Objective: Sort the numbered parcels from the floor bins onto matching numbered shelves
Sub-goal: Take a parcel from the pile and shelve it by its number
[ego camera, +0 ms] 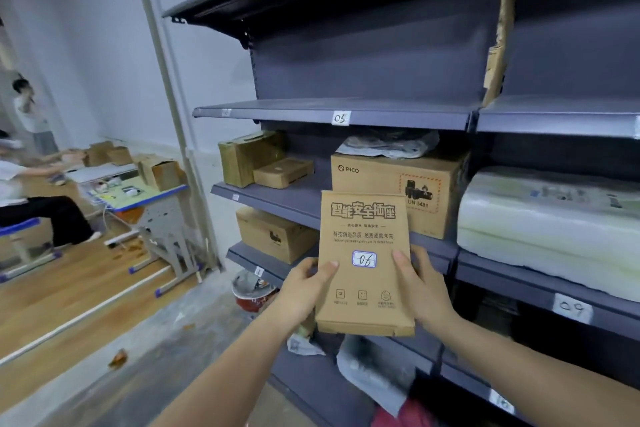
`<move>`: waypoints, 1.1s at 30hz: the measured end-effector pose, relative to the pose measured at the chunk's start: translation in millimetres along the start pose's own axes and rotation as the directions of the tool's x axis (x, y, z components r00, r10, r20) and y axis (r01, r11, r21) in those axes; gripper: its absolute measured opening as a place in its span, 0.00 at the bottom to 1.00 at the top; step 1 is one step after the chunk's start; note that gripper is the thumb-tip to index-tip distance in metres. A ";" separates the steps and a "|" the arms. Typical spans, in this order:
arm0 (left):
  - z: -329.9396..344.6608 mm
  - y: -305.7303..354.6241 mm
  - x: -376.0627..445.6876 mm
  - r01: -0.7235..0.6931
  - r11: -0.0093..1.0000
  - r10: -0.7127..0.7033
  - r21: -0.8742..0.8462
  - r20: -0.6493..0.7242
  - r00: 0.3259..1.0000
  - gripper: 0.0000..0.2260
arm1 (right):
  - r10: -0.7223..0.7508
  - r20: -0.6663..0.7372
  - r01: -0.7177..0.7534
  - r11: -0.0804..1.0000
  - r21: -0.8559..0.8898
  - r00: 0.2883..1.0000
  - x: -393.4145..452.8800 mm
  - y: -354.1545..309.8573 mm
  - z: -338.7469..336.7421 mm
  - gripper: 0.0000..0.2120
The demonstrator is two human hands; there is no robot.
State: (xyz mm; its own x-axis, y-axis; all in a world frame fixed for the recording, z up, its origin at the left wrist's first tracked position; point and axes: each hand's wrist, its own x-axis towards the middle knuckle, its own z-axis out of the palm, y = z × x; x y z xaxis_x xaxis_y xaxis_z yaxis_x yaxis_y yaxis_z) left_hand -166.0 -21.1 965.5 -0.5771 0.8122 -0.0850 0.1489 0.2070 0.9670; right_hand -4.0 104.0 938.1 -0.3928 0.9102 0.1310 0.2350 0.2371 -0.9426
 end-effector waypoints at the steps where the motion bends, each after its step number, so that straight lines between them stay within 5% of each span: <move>1: -15.6 -2.3 11.1 0.001 1.000 -0.001 0.007 0.017 1.000 0.12 | 0.011 -0.016 -0.011 1.000 0.010 1.000 4.5 -4.2 16.0 0.18; 8: -129.3 -4.1 75.7 -0.068 0.997 0.065 0.042 0.075 0.995 0.10 | 0.012 -0.093 -0.008 0.999 0.044 0.996 30.4 -59.3 121.5 0.20; 17: -230.4 36.5 154.8 -0.263 0.960 0.275 0.097 -0.128 0.953 0.12 | -0.106 -0.200 0.139 0.977 0.161 0.974 99.4 -152.6 219.8 0.09; 25: -312.5 120.3 259.5 -0.431 0.896 0.443 0.103 -0.227 0.867 0.18 | -0.246 -0.192 0.289 0.926 0.244 0.950 195.7 -254.9 278.1 0.14; 33: -386.7 204.2 372.6 -0.421 0.904 0.428 0.075 -0.161 0.889 0.12 | -0.278 -0.218 0.269 0.961 -0.069 0.935 304.7 -344.7 320.6 0.17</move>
State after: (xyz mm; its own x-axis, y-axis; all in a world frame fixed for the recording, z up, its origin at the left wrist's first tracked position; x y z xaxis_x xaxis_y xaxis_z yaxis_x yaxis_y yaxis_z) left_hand -661.1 112.9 1224.2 -0.5790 0.7230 0.3768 0.4379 -0.1141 0.8917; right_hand -489.8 190.7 1204.5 -0.2386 0.8597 0.4517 0.1813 0.4964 -0.8489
